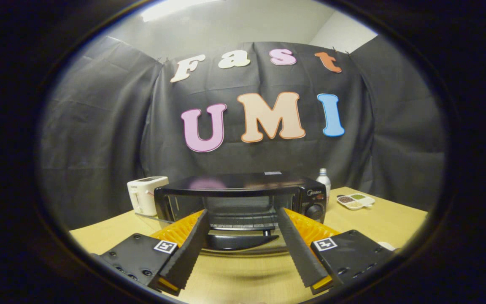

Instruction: Open the toaster oven, put the food inside, and close the toaster oven door.

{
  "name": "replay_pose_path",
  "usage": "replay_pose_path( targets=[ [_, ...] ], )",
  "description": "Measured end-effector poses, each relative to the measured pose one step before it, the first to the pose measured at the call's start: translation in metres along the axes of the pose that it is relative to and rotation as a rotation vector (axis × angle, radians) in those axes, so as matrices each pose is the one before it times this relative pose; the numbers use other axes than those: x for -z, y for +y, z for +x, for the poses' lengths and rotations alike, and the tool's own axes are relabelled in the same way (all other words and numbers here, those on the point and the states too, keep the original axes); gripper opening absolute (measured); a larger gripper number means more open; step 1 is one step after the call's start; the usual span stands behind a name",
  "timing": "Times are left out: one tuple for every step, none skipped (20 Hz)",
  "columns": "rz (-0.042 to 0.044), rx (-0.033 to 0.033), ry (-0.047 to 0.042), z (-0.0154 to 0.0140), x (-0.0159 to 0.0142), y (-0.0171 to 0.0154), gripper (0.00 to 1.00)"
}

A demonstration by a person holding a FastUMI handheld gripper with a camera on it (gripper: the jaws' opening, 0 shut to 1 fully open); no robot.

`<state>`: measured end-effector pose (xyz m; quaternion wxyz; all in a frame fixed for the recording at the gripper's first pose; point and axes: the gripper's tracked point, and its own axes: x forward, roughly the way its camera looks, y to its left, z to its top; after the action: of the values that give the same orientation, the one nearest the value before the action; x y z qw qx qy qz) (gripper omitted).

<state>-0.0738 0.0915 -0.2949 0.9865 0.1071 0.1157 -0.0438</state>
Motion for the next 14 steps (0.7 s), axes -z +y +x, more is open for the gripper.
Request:
replay_pose_path(
  targets=[
    [-0.0033,0.00303,0.00595,-0.00549,0.00341,-0.00011,1.0],
    [-0.00357,0.00301,0.00774,-0.00692,0.00551,-0.00026,1.0],
    [-0.00186,0.00232,0.00885,-0.00672,0.00457,-0.00034,1.0],
    [0.00217,0.0029,0.00888,-0.00536,0.00651,-0.00012,1.0],
    [0.00081,0.0013,0.00935,-0.0045,0.00543,-0.00071,1.0],
    [0.00087,0.0014,0.01094,-0.0048,0.0058,-0.00035,1.0],
    [-0.00224,0.00028,0.01404,-0.00415,0.00596,-0.00066,1.0],
    [-0.00254,-0.00058,0.01452,-0.00369,0.00638,-0.00024,1.0],
    [-0.00042,-0.00149,0.01628,-0.00316,0.00525,-0.00073,1.0],
    [0.00166,-0.00185,0.01448,-0.00241,0.00607,-0.00048,1.0],
    [0.00296,-0.00172,0.01228,-0.00201,0.00429,-0.00038,1.0],
    [0.0013,-0.0011,0.01252,-0.00192,0.00493,0.00003,1.0],
    [0.00033,-0.00051,0.01328,-0.00191,0.00435,-0.00048,1.0],
    [0.00081,0.00049,0.01339,-0.00137,0.00592,-0.00045,1.0]
  ],
)
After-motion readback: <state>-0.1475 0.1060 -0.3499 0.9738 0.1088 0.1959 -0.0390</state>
